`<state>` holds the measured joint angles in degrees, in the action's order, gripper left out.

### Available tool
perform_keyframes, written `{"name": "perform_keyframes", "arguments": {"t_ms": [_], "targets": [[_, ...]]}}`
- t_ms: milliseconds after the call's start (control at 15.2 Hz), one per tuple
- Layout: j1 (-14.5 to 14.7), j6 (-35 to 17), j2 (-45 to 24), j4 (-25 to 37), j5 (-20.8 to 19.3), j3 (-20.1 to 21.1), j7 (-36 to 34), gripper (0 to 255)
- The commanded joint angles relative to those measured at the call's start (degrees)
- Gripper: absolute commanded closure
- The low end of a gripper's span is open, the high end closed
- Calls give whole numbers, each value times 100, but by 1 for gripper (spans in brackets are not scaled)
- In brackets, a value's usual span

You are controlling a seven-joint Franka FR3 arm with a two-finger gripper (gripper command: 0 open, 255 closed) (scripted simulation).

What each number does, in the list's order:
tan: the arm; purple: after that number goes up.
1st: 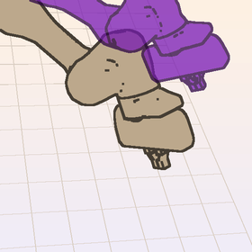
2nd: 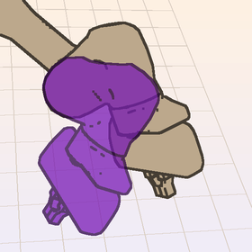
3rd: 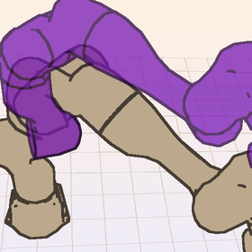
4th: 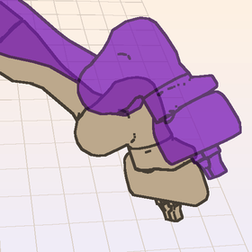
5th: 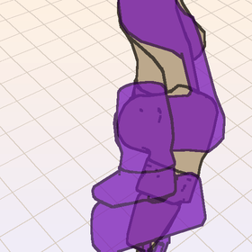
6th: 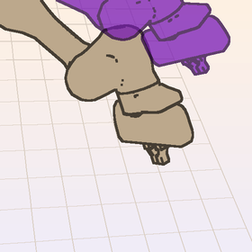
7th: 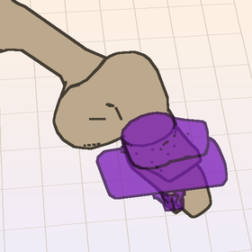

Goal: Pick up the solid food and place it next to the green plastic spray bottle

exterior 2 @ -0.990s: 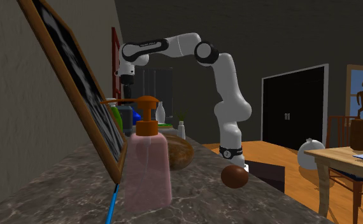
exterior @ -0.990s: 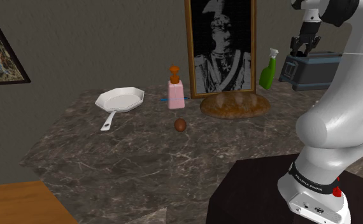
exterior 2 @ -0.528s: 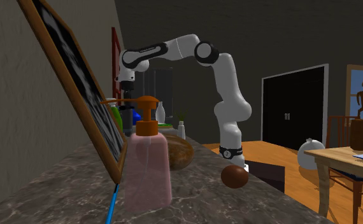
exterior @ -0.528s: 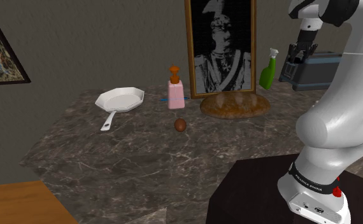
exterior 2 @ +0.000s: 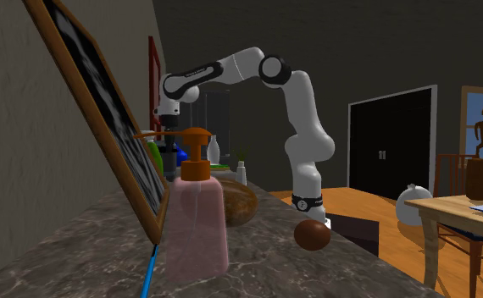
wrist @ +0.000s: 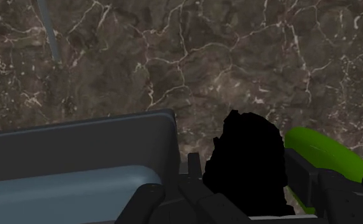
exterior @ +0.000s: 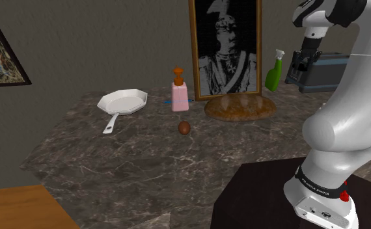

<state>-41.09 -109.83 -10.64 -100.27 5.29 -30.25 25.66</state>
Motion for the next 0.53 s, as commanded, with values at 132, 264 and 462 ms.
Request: {"name": "perform_keyframes", "arguments": {"t_ms": [132, 264, 462], "targets": [[-20, -293, -169, -252, 62, 22, 36, 255], [-30, -433, -213, -353, 89, 36, 54, 255], [-52, -642, -289, -496, 135, 63, 83, 255]]}}
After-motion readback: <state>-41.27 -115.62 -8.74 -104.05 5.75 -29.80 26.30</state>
